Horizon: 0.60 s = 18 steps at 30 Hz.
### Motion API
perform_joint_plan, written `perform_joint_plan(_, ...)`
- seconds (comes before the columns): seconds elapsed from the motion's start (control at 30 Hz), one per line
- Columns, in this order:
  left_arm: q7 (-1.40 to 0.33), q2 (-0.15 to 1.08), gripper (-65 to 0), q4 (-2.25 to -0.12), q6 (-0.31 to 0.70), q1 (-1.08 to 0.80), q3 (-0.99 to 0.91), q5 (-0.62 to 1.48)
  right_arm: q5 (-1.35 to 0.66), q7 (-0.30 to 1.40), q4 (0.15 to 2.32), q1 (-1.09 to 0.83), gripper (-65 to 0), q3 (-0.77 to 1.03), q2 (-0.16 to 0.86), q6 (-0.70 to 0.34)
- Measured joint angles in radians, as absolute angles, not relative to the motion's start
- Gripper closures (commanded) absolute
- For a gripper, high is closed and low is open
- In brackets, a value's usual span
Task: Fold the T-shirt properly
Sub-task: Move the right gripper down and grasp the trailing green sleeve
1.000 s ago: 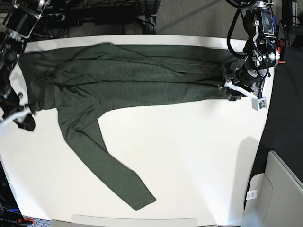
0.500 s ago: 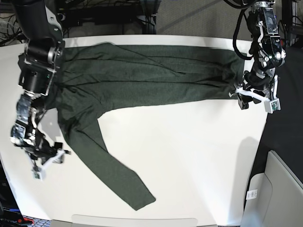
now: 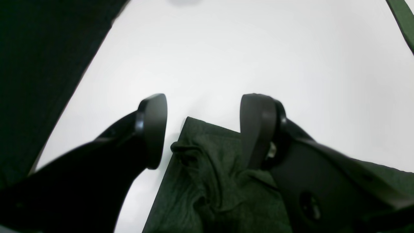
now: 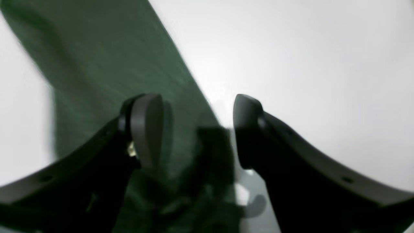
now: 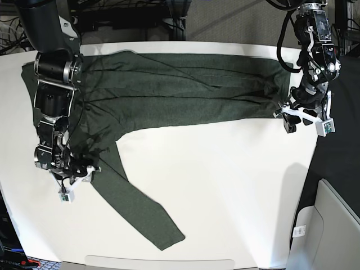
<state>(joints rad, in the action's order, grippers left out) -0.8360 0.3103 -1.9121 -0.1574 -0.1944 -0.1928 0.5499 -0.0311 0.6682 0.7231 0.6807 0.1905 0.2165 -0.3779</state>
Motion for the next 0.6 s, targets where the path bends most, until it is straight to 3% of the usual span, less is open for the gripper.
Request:
perform_joint_plan(0.3, -0.836, 0.31, -35.2, -1.912, -0.157, -0.194, -0.193, 0.553, 0.001, 0.602, 0.677, 0.665, -34.1, 0.192, 0.218, -0.381)
perform_joint_plan(0.47, -0.835, 0.31, -35.2, -1.93, -0.157, -0.194, -0.193, 0.553, -0.006, 0.611, 0.694, 0.646, -23.5, 0.196, 0.21, -0.387)
perform_joint_plan(0.6, -0.836, 0.311, -35.2, -1.936, -0.157, -0.194, -0.192, 0.552, -0.014, 0.675, 0.736, 0.635, -18.2, 0.2, 0.186, -0.486)
